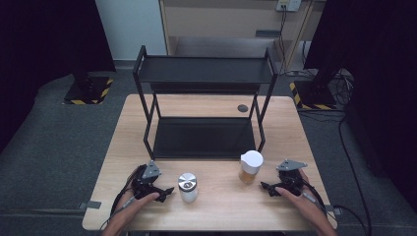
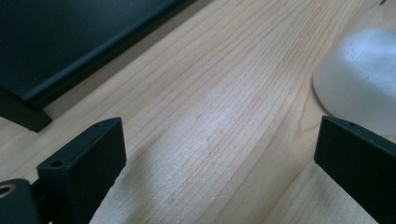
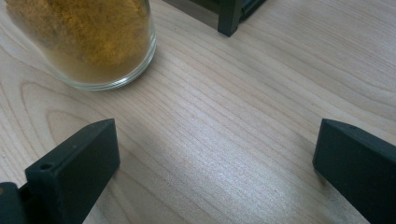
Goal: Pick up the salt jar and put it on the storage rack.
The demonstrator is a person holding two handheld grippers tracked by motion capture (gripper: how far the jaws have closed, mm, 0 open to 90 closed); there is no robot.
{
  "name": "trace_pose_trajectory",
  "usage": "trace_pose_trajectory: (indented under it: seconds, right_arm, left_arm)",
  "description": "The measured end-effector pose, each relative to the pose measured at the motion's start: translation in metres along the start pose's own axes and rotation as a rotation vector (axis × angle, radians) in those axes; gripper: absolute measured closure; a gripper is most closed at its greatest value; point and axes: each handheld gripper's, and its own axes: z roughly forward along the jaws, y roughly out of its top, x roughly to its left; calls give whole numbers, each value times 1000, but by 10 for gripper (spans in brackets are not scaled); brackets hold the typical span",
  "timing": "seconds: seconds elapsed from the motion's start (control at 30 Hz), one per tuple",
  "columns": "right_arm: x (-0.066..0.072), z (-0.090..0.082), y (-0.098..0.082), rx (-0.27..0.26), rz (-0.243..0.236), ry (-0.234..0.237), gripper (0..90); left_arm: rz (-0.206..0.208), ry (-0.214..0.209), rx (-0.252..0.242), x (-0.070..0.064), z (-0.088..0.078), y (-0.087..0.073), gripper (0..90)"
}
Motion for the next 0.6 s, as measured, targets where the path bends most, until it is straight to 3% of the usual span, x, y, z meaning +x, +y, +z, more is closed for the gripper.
trace_pose_trajectory:
  seconds: [0.6]
  right_arm:
    - [0,0,0,0,0,0,13]
  left_arm:
    - [21,-21,-27,-7,-22,-6,12]
